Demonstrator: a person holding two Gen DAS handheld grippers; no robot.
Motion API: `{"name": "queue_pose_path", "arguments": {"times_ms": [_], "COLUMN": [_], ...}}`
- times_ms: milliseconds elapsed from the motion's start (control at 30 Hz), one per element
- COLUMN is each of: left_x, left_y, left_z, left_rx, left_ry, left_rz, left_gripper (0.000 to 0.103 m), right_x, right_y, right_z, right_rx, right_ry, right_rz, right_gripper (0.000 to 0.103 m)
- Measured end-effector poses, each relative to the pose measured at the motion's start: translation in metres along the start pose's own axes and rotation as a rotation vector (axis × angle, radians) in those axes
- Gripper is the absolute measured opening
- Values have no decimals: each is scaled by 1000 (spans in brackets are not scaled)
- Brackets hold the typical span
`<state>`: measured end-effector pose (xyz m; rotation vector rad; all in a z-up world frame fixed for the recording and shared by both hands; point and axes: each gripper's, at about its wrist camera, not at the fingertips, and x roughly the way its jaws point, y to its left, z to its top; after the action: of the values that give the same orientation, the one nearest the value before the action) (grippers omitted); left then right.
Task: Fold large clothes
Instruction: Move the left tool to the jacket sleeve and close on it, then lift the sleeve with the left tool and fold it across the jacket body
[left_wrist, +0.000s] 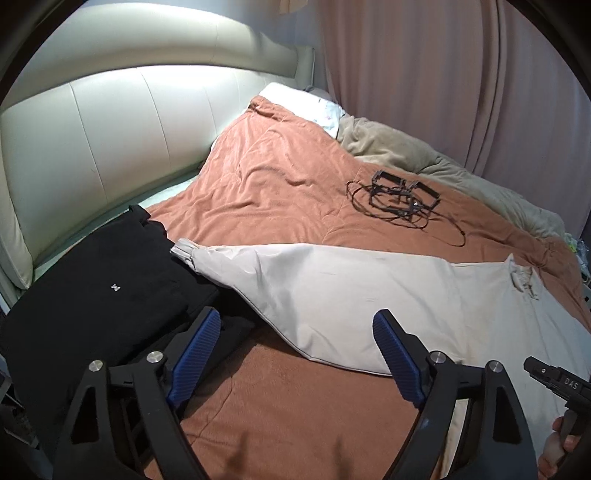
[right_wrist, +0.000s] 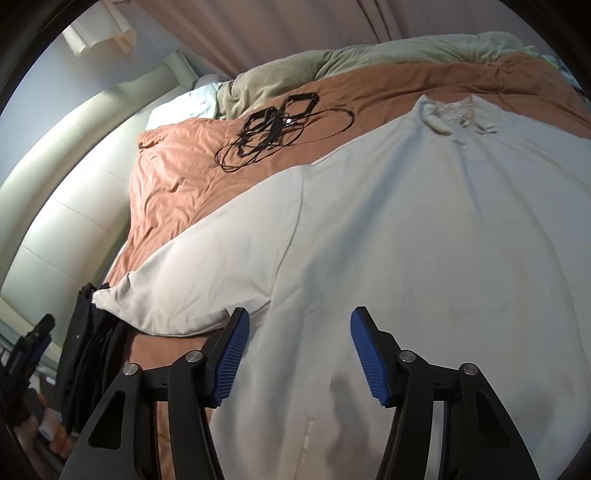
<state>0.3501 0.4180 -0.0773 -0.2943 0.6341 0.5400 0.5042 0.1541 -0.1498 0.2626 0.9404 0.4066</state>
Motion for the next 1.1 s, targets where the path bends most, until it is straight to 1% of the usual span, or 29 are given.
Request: {"name": "queue_pose_path", "arguments": {"times_ms": [33,67,133,200,400,467,533,567,633,700,733,800,933,1033,1100], "left_x": [8,17,37,54,97,109,122,128,136,133,127,109,73,44,28], "left_y": [1,2,3,2,-7,-5,0,2,9,14,13,5,-17,-36,-50], "left_z": [0,0,-2,-5,-14,-16,-16,-16,-17,-14,-12,-2,23,42,52], "left_rx": [-2,-5,-18,-24,-11,-15,-23,-32,-63,-99,-107,-89,-55,-37,-20], "left_ry": [6,16,42,71,125,140,163,175,191,181,162,110,45,-10,-37], "left_rz": [8,19,33,39,107,132,161,168,155,131,116,101,43,-4,-40], "left_gripper": [85,85,84,84,84,81,60,54,22,9,8,7,5,5,5], "right_x": [7,15,25,37,70,79,88,91,101,108,108,107,101,84,66], "right_y": [2,4,7,10,12,13,12,11,7,4,2,1,-3,-8,-10], "right_z": [2,4,8,12,17,16,14,12,7,1,0,1,4,8,11], "right_rx": [2,3,5,6,35,35,36,36,37,29,26,27,71,106,102], "right_ry": [10,20,36,46,102,117,134,144,176,203,201,208,232,225,191], "right_rz": [10,25,42,54,95,97,95,91,79,60,61,74,110,133,138], "right_gripper": [54,50,48,47,47,47,46,44,40,36,34,34,33,33,39]}}
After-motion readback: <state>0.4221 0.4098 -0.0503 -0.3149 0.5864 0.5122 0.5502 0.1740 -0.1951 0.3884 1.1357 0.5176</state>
